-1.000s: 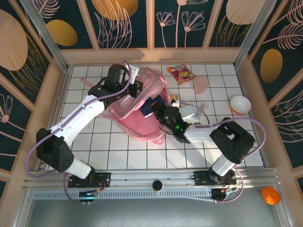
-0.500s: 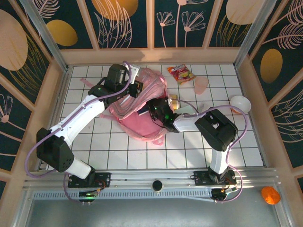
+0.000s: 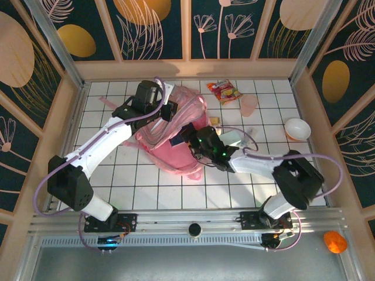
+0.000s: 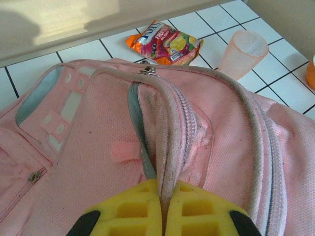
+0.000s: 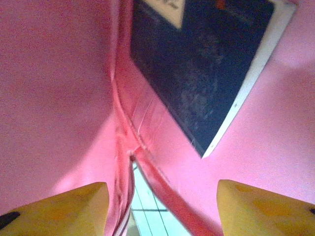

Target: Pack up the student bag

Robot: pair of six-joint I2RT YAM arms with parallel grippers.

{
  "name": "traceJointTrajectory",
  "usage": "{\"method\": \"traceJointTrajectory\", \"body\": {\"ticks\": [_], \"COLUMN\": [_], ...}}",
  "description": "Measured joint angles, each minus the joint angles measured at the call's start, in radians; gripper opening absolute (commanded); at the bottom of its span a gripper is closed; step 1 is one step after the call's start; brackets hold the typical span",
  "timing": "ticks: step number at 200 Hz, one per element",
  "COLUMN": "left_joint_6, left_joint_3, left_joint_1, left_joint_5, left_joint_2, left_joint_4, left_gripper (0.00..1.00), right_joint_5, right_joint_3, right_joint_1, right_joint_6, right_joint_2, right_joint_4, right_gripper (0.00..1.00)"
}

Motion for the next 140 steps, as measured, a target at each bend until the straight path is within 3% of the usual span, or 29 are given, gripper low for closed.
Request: {"method": "traceJointTrajectory", "body": {"ticks": [27,44,52,77,90,112,140], "left_joint_6": [0.012,0.018,0.021,0.015,0.000,-0.032,-0.089], "left_joint_3": [-0.037,-0.062,-0.077,-0.126,-0.150,-0.195,-0.235], "left_joint_1": [-0.001,-0.001,-0.001,0.000,0.000,0.007,0.071], "left_joint_5": [0.003,0.003,0.004,0.010,0.011,0.006,0.018], "left_joint_2": [0.000,0.000,0.000,-0.002,-0.006,-0.039,-0.089], "left_joint_4": [0.014,0.020,0.026,0.031,0.035,0.043,0.060], "left_gripper": [0.03,0.11,0.18,0.55,0.66,0.74,0.76], "right_joint_5": [0.015,0.034,0.042,0.057,0.053,0.019,-0.008], "right_joint_3": [-0.002,-0.002,-0.001,0.013,0.035,0.082,0.187], "right_joint_1": [0.010,0.010,0.010,0.011,0.011,0.011,0.024], "right_joint_6": [-0.104,-0.190,-0.240,-0.449,-0.577,-0.806,-1.093], "right_joint_2": [-0.171,-0.264,-0.298,-0.365,-0.371,-0.354,-0.235], "right_joint_4": [-0.146,-0.227,-0.260,-0.343,-0.366,-0.388,-0.426], "right_gripper": [0.59,0.59,0.58,0.59,0.59,0.61,0.66]}}
